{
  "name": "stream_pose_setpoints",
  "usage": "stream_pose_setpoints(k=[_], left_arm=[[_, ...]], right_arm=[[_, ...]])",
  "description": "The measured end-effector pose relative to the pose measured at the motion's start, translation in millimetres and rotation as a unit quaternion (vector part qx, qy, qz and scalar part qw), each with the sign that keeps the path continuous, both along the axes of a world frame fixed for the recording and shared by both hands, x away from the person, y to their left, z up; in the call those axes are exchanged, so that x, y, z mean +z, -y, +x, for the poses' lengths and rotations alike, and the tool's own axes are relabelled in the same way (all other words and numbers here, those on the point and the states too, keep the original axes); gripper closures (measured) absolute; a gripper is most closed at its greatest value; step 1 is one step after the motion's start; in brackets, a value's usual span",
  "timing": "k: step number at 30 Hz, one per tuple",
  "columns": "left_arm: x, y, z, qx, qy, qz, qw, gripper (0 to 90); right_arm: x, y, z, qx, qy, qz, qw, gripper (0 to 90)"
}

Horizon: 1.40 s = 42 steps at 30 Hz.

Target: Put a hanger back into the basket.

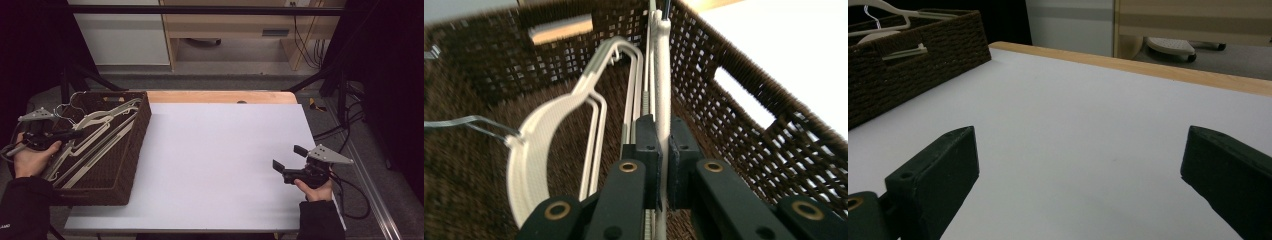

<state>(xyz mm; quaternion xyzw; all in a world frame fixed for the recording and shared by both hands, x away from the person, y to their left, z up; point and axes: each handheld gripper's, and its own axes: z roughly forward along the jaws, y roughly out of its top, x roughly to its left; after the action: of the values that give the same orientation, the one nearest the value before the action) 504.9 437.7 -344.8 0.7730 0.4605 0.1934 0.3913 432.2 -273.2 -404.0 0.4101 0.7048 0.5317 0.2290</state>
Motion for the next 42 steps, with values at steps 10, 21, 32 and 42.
stream_pose_setpoints(k=[10, 21, 32, 42], left_arm=[[-20.3, 6.0, 3.4, 0.030, -0.026, 0.019, 0.9990, 84.8], [-36.3, -7.9, 5.7, 0.094, -0.061, 0.016, 0.9936, 81.7], [-19.5, -11.1, -21.0, 0.134, 0.012, -0.008, 0.9909, 65.7], [7.6, 39.6, -57.3, 0.063, 0.119, -0.095, 0.9864, 39.0]], right_arm=[[-0.2, -0.7, 0.1, -0.001, -0.001, 0.000, 1.0000, 2.7], [-0.4, -1.0, 0.3, 0.000, -0.002, -0.001, 1.0000, 2.8], [0.2, -0.5, -0.2, 0.001, -0.001, 0.003, 1.0000, 2.8], [0.3, -0.5, -0.8, -0.001, 0.002, 0.008, 1.0000, 2.9]])
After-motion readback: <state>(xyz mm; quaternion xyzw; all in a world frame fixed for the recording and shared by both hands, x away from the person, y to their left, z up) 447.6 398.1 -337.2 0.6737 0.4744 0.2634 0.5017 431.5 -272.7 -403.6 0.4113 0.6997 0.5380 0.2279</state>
